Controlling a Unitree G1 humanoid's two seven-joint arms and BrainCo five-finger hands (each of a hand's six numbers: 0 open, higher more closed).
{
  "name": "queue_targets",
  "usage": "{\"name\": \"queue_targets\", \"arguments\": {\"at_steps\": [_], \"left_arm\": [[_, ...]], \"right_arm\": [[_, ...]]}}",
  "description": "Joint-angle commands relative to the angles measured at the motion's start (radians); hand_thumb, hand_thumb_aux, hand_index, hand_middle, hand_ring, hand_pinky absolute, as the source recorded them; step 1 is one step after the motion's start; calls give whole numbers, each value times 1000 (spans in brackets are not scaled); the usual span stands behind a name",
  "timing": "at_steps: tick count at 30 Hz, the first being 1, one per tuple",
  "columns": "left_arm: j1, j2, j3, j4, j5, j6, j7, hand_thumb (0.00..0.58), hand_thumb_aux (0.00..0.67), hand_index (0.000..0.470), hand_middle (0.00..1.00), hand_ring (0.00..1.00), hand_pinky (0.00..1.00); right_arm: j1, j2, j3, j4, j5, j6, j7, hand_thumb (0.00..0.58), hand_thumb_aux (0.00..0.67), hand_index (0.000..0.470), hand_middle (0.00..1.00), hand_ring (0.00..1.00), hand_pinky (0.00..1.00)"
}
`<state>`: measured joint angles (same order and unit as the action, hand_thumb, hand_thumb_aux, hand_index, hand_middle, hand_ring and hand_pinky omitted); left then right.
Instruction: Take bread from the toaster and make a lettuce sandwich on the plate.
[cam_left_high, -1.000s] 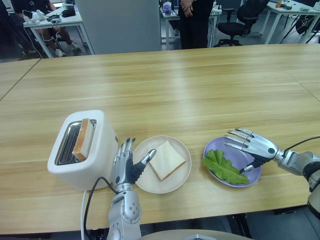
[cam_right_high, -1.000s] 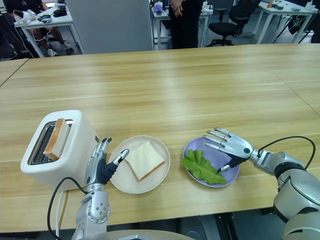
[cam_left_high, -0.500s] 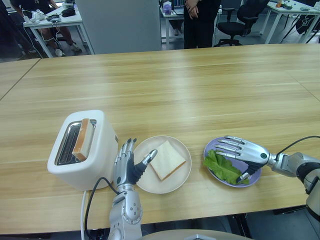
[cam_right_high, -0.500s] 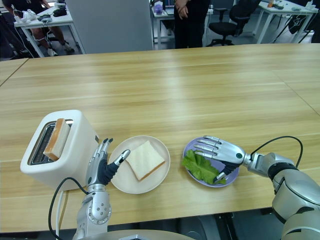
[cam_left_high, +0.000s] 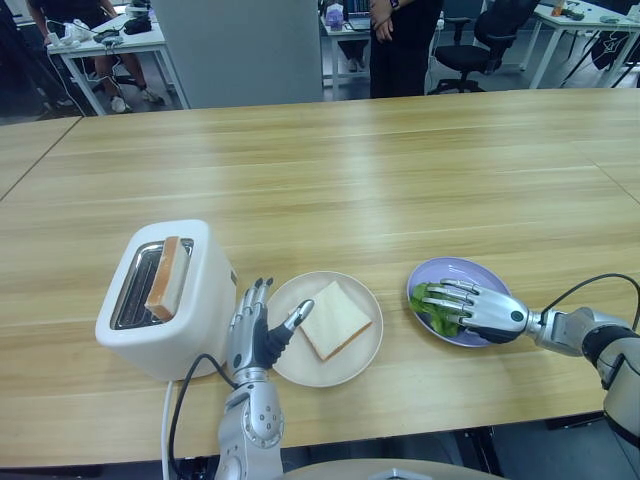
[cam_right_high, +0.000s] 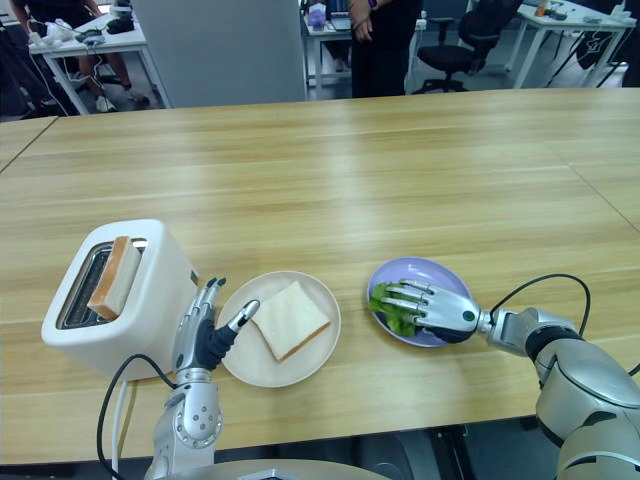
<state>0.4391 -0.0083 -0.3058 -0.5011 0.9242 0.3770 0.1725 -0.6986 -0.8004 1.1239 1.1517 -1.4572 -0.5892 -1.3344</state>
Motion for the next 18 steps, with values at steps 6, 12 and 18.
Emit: {"name": "queue_targets", "arguments": {"at_steps": [6, 12, 18], "left_arm": [[-13, 12, 13, 52, -32, -11, 10, 0, 0, 0, 0, 0, 0], [-11, 14, 12, 54, -38, -12, 18, 0, 0, 0, 0, 0, 0], [-12, 17, 14, 57, -44, -12, 23, 0, 0, 0, 0, 0, 0]], "right_arm": [[3, -4, -21, 31, 58, -3, 55, 580, 670, 460, 0, 0, 0], [-43, -36, -78, 41, 115, -7, 73, 580, 670, 460, 0, 0, 0], [-108, -79, -139, 21, 163, -28, 81, 580, 670, 460, 0, 0, 0]]}}
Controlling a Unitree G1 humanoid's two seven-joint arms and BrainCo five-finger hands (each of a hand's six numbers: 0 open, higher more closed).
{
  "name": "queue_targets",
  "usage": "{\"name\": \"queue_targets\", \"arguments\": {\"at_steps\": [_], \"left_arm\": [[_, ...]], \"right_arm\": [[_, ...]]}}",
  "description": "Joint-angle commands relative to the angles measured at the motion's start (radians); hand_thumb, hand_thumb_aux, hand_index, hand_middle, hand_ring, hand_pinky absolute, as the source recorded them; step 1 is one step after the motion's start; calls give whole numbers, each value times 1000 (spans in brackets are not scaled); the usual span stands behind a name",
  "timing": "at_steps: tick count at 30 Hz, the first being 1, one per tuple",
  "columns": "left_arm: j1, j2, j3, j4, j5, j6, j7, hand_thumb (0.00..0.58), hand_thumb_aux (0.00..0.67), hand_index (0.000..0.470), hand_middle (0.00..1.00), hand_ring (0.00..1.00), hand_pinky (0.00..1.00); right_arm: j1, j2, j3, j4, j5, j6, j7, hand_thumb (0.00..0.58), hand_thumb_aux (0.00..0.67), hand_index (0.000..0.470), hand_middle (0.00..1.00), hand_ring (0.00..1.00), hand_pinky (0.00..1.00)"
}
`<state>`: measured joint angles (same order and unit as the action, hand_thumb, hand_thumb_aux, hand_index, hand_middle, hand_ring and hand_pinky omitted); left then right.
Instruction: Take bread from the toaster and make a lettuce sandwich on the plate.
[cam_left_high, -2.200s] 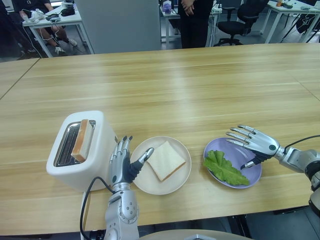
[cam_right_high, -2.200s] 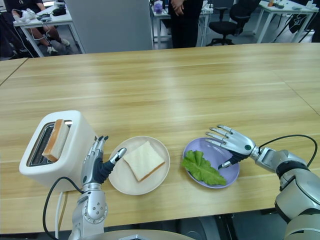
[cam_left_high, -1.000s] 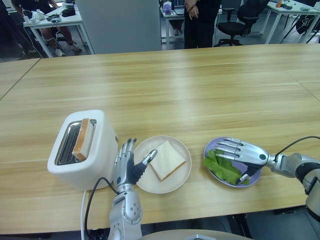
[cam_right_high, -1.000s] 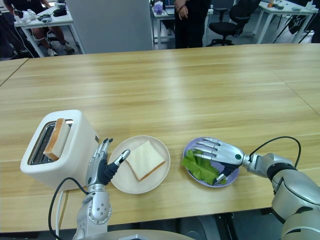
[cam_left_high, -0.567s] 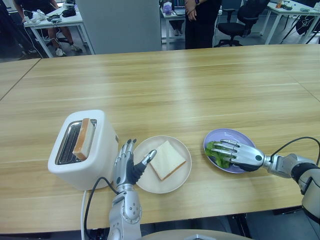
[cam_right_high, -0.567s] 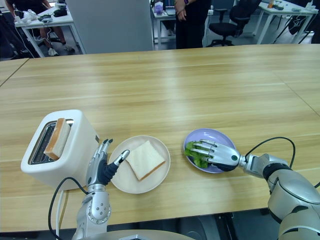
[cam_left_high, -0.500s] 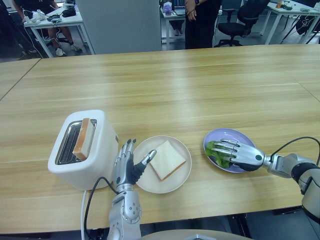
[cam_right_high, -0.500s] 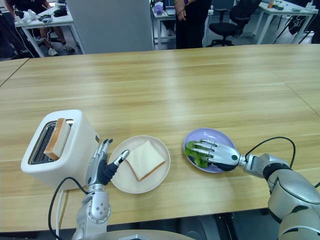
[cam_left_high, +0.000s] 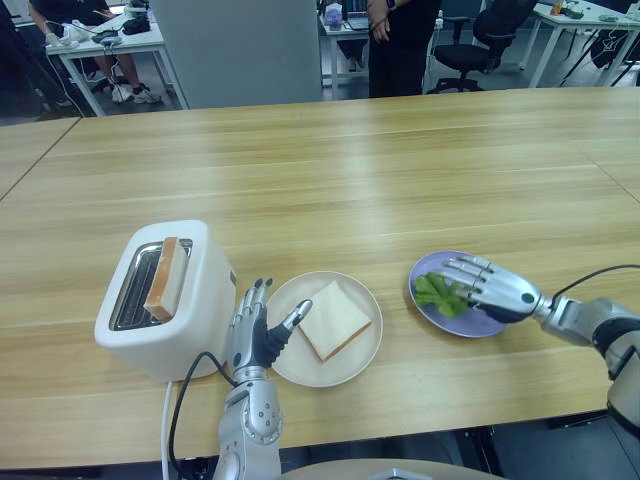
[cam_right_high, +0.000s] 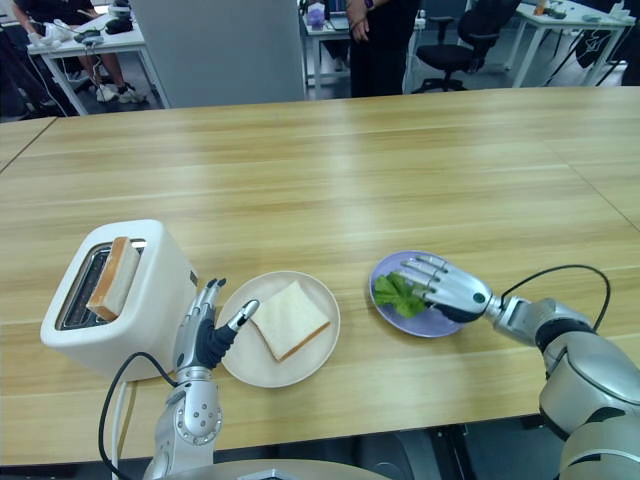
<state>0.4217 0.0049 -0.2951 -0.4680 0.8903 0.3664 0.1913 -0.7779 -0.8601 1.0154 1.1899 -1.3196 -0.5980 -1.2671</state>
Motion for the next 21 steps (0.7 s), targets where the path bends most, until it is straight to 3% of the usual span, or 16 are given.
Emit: {"name": "queue_targets", "arguments": {"at_steps": [1, 11, 15, 21], "left_arm": [[5, 5, 4, 25, -11, -2, 6, 0, 0, 0, 0, 0, 0], [-9, 9, 7, 38, -15, -6, 9, 0, 0, 0, 0, 0, 0], [-19, 10, 7, 45, -17, -7, 6, 0, 0, 0, 0, 0, 0], [-30, 11, 8, 47, -14, -9, 8, 0, 0, 0, 0, 0, 0]], "right_arm": [[-39, -25, -40, -24, 30, -23, 14, 580, 670, 460, 0, 0, 0], [-74, -58, -160, -169, 124, -119, 101, 580, 670, 460, 0, 0, 0], [-56, -35, -237, -271, 226, -181, 244, 580, 670, 460, 0, 0, 0], [1, 60, -329, -433, 352, -178, 496, 580, 670, 460, 0, 0, 0]]}}
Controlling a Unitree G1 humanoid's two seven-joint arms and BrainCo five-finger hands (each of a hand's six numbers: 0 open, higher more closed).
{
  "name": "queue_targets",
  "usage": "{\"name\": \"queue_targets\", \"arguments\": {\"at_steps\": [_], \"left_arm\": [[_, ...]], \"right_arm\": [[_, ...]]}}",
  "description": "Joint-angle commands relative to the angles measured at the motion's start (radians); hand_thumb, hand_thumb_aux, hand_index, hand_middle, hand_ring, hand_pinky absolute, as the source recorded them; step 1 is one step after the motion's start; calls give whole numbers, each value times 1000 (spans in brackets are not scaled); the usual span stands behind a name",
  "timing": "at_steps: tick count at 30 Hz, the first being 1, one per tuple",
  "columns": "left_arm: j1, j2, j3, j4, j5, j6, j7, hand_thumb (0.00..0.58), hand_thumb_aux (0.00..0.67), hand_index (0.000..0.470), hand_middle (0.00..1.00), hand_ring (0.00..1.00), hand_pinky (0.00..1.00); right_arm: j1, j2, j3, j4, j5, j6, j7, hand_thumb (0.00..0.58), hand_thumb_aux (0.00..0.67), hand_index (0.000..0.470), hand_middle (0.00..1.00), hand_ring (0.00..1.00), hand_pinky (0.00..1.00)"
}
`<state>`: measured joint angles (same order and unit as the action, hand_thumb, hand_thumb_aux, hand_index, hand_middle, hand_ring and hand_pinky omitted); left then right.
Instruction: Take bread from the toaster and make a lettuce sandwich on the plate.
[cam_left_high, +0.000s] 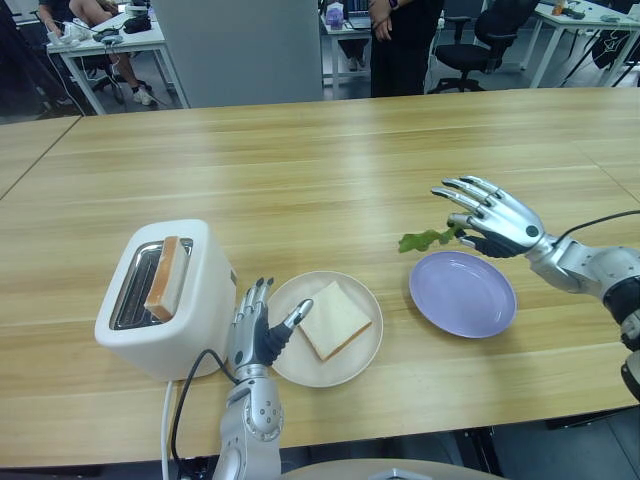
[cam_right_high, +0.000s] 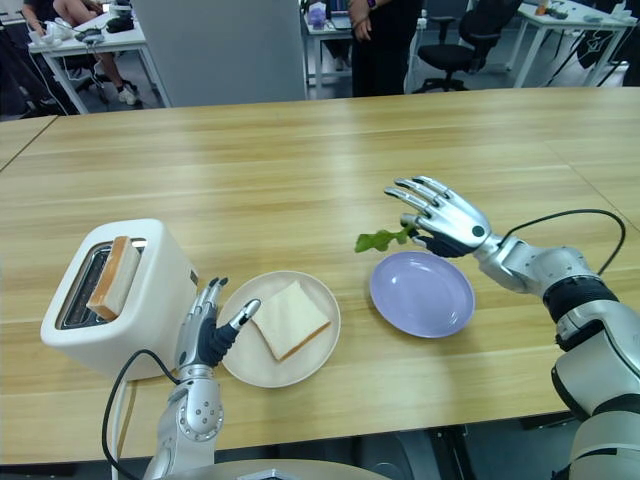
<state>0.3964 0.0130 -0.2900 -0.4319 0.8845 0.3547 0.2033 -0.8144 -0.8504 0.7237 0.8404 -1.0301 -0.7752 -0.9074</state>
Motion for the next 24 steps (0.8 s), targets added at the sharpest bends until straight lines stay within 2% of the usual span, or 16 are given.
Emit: {"name": "queue_targets", "arguments": {"at_steps": [1, 8, 17, 24], "left_arm": [[-6, 4, 3, 8, -6, 4, -4, 0, 0, 0, 0, 0, 0], [10, 11, -2, -56, 24, 2, -5, 0, 0, 0, 0, 0, 0], [37, 32, 23, -118, 23, -4, -22, 0, 0, 0, 0, 0, 0], [37, 27, 21, -108, 23, -7, -22, 0, 0, 0, 0, 0, 0]], "right_arm": [[49, 69, -43, -106, 70, 12, 179, 580, 670, 460, 0, 0, 0], [108, 224, -46, -187, 73, 78, 364, 580, 670, 460, 0, 0, 0], [151, 344, -5, -207, 3, 127, 427, 580, 670, 460, 0, 0, 0], [127, 408, 1, -157, -18, 158, 434, 580, 670, 460, 0, 0, 0]]}}
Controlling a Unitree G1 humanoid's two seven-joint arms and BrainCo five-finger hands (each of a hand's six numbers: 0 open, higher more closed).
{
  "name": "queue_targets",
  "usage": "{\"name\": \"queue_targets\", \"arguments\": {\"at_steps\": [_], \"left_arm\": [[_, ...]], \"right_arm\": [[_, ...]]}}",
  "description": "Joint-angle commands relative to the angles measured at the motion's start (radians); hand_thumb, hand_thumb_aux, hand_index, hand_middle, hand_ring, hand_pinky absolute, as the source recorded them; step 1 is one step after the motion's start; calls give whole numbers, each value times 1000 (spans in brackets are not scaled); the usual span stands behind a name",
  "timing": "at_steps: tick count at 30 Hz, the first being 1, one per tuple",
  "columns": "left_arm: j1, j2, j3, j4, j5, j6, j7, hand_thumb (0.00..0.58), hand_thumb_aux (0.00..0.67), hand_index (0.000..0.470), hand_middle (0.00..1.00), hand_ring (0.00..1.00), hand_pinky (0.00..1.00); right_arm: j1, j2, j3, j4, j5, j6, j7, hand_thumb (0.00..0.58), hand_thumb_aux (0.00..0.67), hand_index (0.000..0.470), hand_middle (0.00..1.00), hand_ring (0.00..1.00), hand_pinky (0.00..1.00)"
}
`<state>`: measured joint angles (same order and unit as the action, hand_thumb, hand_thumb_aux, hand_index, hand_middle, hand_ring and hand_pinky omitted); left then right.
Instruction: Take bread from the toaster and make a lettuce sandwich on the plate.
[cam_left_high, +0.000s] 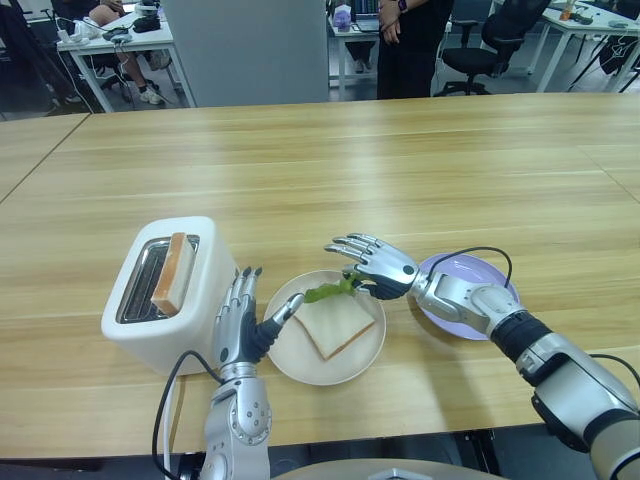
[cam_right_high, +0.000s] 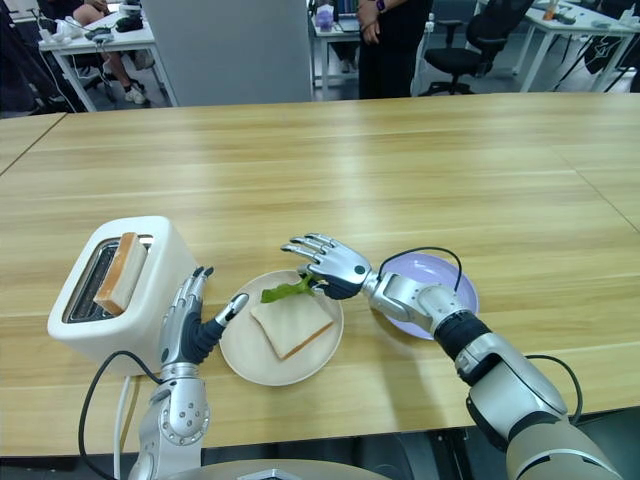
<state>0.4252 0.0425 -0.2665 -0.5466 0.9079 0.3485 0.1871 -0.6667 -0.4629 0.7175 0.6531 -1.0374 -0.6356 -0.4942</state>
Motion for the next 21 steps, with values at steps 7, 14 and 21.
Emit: {"name": "queue_targets", "arguments": {"at_steps": [7, 14, 21], "left_arm": [[-12, -6, -11, 23, 0, -3, -13, 0, 0, 0, 0, 0, 0], [-9, -7, -16, 27, 0, 2, -16, 0, 0, 0, 0, 0, 0], [-21, -4, -6, 37, -4, 1, -18, 0, 0, 0, 0, 0, 0]], "right_arm": [[-11, 74, 9, 17, -3, 53, 64, 580, 670, 460, 0, 0, 0], [93, 31, 17, -122, 8, 45, 164, 580, 670, 460, 0, 0, 0], [166, -7, 5, -235, 24, 48, 273, 580, 670, 460, 0, 0, 0]]}}
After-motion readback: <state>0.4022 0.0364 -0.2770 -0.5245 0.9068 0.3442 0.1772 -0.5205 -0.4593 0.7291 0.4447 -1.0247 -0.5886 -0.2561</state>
